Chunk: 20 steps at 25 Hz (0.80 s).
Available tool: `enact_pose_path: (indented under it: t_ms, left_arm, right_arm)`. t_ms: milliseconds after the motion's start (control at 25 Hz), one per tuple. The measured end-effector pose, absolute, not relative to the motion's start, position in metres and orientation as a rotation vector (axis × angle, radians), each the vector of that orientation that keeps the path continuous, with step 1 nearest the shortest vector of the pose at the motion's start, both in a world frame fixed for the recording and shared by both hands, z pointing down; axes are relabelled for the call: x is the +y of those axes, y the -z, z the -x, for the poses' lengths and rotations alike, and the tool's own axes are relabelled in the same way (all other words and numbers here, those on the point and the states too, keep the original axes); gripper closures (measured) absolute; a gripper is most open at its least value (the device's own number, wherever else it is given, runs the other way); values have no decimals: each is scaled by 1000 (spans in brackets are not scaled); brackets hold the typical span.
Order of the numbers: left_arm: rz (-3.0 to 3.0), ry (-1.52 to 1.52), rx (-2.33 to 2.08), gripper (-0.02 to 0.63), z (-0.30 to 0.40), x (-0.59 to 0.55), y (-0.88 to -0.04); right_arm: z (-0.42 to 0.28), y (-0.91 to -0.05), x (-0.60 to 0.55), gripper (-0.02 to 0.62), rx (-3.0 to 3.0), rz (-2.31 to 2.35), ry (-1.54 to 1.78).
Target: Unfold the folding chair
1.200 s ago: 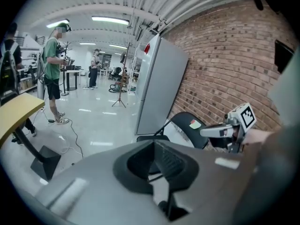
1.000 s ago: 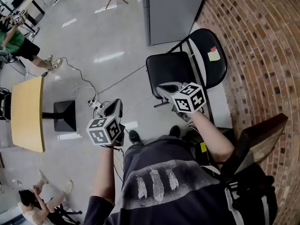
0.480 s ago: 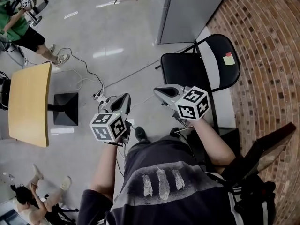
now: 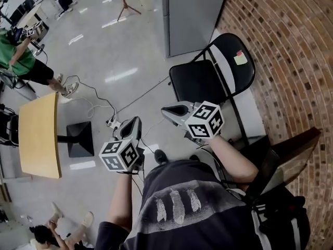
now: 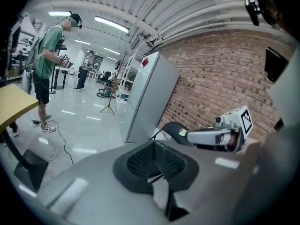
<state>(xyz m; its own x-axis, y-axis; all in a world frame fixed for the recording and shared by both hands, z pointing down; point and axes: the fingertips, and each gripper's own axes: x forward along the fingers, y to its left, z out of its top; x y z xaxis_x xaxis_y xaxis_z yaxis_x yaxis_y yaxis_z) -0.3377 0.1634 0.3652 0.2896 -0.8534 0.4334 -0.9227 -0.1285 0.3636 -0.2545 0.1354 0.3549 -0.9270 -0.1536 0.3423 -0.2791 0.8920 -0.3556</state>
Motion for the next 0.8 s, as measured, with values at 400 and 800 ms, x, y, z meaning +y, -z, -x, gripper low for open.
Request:
enact_pose_path:
  t_ms: [400, 800]
  left_arm:
    - [-2093, -254, -1530, 604, 218, 167, -354]
    - [-2021, -285, -1611, 604, 162, 200, -353]
  right_arm:
    - [144, -349, 147, 594, -2788, -388, -618]
    - [92, -353, 172, 594, -2813, -262, -663]
